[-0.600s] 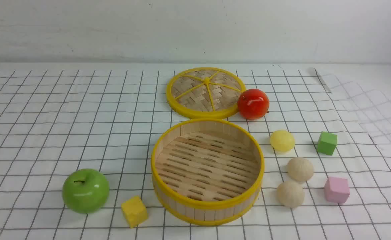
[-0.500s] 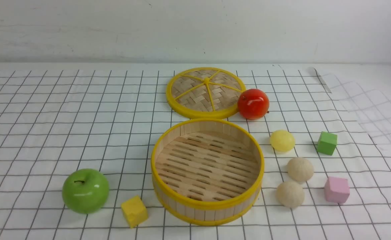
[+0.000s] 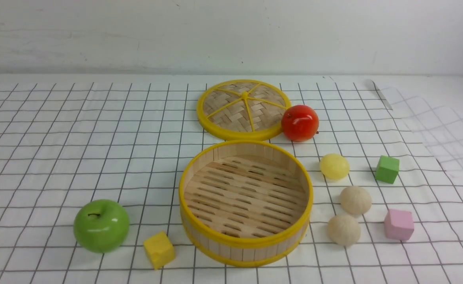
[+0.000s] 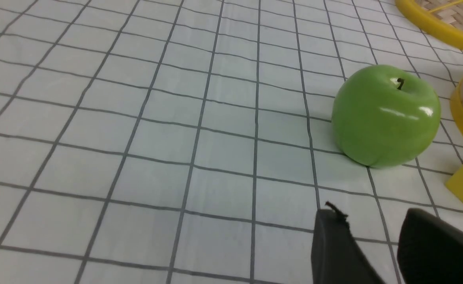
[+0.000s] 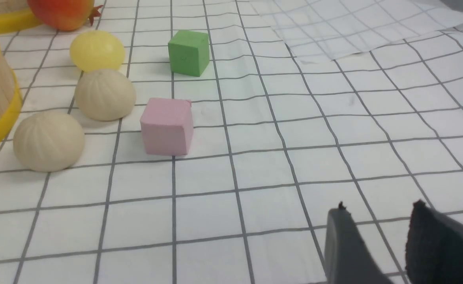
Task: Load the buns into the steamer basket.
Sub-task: Use the right arm to grab a steamed stuffed bun
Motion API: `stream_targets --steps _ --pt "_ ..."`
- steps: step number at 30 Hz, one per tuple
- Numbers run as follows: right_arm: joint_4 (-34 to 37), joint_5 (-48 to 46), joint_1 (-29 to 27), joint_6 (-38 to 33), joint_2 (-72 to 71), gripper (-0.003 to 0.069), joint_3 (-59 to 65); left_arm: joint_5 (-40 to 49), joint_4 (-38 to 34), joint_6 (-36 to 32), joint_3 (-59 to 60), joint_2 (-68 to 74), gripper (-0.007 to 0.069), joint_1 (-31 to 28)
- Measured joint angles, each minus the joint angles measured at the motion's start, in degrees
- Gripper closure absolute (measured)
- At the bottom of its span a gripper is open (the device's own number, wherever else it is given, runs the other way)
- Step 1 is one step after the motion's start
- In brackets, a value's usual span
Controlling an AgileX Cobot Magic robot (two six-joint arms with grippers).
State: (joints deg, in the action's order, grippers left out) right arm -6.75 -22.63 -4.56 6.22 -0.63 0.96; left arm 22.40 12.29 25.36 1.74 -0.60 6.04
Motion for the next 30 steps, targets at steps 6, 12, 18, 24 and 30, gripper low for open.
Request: stream_targets --steps 6,12,18,24,30 --pt "0.0 0.0 0.0 0.0 0.0 0.0418 0.0 0.0 0.0 0.0 0.0 0.0 0.0386 0.0" --pt "0.0 0.0 0.0 0.0 0.0 0.0418 0.0 0.0 0.0 0.0 0.0 0.0 0.0386 0.0" --pt "-0.2 0.1 0.0 0.0 0.0 0.0418 0.0 0.0 0.0 0.0 0.0 0.0 0.0386 0.0" --pt "1.2 9.7 0.0 0.5 0.0 0.0418 0.7 0.0 0.0 0.0 0.0 0.0 0.0386 0.0" --pt "3.9 29.0 0.0 1.9 0.0 0.0418 0.7 0.0 0.0 0.0 0.0 0.0 0.0386 0.0"
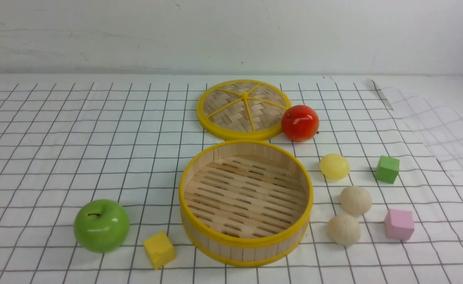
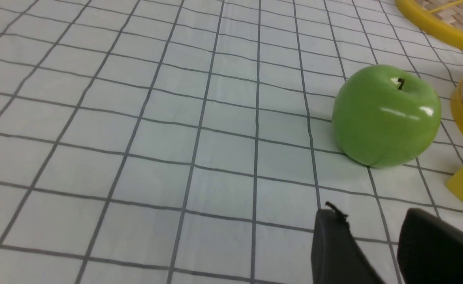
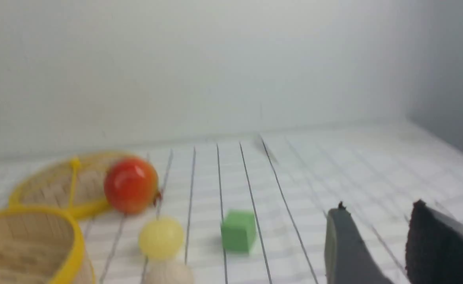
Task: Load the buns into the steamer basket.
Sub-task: Use the right arm to grab a steamed stuffed bun
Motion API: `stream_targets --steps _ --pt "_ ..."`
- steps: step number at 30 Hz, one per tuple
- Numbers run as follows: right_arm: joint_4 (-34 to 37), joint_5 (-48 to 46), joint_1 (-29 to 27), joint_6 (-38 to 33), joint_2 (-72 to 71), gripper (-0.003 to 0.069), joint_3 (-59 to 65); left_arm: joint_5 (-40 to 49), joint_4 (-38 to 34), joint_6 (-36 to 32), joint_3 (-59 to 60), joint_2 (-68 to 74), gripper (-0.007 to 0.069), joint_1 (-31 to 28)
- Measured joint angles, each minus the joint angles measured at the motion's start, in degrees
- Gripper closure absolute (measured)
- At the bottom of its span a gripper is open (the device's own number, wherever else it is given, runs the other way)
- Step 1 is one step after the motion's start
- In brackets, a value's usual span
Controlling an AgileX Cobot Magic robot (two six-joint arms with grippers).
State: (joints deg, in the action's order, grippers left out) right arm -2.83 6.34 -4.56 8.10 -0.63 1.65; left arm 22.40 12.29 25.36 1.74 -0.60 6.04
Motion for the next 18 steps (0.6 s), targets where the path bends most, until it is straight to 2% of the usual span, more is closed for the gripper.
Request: stream_targets --steps 2,4,5,6,8,14,15,18 --pt "0.4 6.1 0.0 0.6 0.0 0.0418 0.0 0.0 0.0 0.0 0.0 0.0 0.0386 0.0" --pt "2.5 9.0 0.0 5.0 0.0 0.0418 -0.1 0.0 0.0 0.0 0.0 0.0 0.0386 0.0" --pt "2.8 9.0 0.0 5.0 0.0 0.0418 -0.2 0.0 0.0 0.0 0.0 0.0 0.0386 0.0" --pt "4.6 8.5 0.0 9.3 0.0 0.0418 -1.5 0.0 0.0 0.0 0.0 0.0 0.0386 0.0" --pt "5.7 7.0 0.0 11.2 0.5 0.0418 -4.2 0.0 0.0 0.0 0.0 0.0 0.0386 0.0" --pt "5.9 -11.2 0.0 13.8 14.5 0.0418 -28.8 0.0 0.0 0.0 0.0 0.0 0.0386 0.0" --pt "5.9 -11.2 0.0 13.8 14.5 0.0418 -28.8 0.0 0.0 0.0 0.0 0.0 0.0386 0.0" --pt "3.7 -22.2 0.0 13.8 26.5 0.0418 -40.2 0.0 0.0 0.0 0.0 0.0 0.0386 0.0"
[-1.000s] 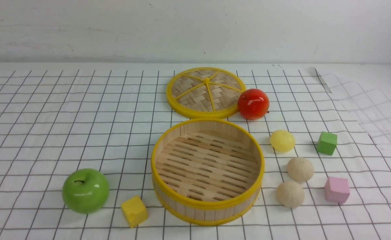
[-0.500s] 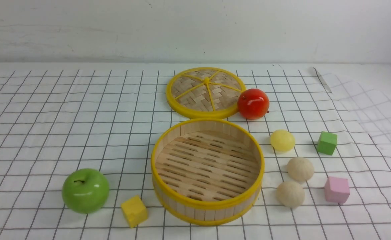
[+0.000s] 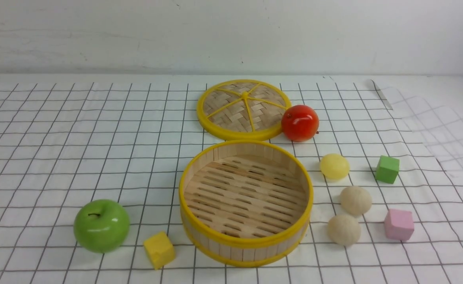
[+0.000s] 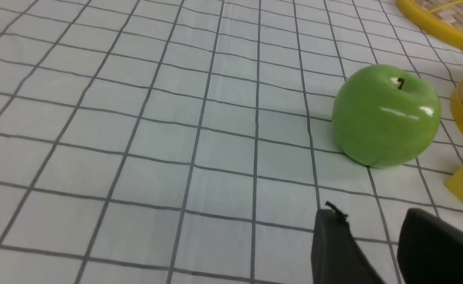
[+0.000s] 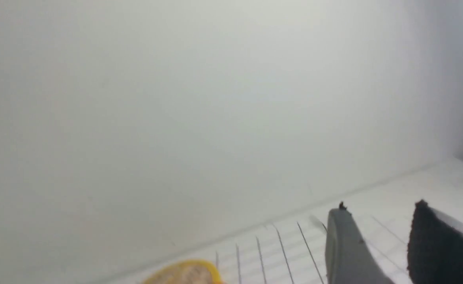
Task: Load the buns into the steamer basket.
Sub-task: Use the right arm to grab a steamed stuffed bun
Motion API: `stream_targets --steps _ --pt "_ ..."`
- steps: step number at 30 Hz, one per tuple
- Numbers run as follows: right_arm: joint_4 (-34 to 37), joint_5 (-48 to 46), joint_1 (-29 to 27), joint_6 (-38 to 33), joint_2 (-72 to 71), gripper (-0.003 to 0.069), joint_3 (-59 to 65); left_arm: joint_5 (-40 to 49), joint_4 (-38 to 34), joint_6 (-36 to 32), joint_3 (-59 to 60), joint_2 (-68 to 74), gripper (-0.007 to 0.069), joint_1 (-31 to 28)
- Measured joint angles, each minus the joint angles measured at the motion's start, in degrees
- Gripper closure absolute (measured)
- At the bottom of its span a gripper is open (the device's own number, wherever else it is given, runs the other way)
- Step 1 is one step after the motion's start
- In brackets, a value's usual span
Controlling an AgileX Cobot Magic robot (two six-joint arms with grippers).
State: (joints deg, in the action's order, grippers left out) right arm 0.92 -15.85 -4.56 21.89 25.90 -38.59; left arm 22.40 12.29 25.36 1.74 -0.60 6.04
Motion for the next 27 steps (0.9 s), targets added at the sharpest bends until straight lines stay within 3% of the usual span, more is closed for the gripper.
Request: stream_targets --steps 7,16,20,27 --pt "-1.5 -5.3 1.2 -3.1 23.1 0.0418 -3.7 0.0 0.0 0.0 0.0 0.0 0.0386 0.0" --pt "-1.8 0.1 14.2 -7.7 41.6 0.0418 -5.1 0.0 0.0 0.0 0.0 0.0 0.0386 0.0" --pt "-1.8 -10.4 20.7 -15.2 52.4 0.0418 -13.2 0.0 0.0 0.0 0.0 0.0 0.0386 0.0" --pt "-1.5 -21.5 21.5 -15.4 67.7 0.0418 -26.8 0.0 0.0 0.0 0.0 0.0 0.0386 0.0"
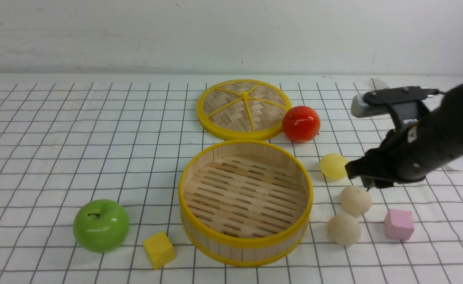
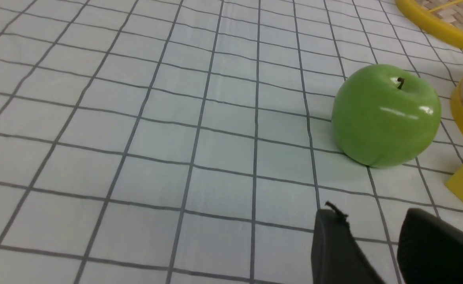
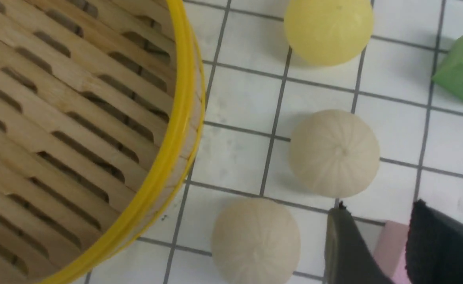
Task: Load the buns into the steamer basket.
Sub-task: Use the right arm to grab a steamed stuffed bun
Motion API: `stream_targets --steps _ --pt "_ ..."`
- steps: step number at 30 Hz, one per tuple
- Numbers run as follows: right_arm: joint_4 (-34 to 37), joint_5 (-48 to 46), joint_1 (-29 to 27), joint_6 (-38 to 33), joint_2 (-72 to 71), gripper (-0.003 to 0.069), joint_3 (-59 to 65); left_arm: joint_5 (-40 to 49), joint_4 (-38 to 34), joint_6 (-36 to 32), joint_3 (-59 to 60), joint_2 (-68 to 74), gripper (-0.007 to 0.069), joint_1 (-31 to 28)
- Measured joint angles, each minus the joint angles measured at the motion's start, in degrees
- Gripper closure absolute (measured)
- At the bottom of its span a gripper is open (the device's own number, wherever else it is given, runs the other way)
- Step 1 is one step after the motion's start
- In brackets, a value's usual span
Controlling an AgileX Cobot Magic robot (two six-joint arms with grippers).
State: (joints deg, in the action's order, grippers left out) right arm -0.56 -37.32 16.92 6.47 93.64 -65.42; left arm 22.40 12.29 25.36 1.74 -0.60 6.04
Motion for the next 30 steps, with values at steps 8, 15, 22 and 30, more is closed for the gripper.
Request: stream_targets --steps 8,15,22,30 --pt "-3.9 -0.9 0.0 1.5 13.7 0.0418 -9.1 0.0 0.0 0.0 0.0 0.0 0.0386 0.0" --pt "-5.4 -1.3 0.0 1.9 16.3 0.0451 -9.7 0.0 0.0 0.0 0.0 0.0 0.0386 0.0" --pt "-4.7 -2.9 0.0 0.4 16.3 0.0654 -10.5 0.0 0.0 0.0 0.0 0.0 0.0386 0.0" --pt "0.1 -10.1 0.1 -3.4 14.4 0.0664 -16.7 0.0 0.0 0.0 0.0 0.0 0.0386 0.0"
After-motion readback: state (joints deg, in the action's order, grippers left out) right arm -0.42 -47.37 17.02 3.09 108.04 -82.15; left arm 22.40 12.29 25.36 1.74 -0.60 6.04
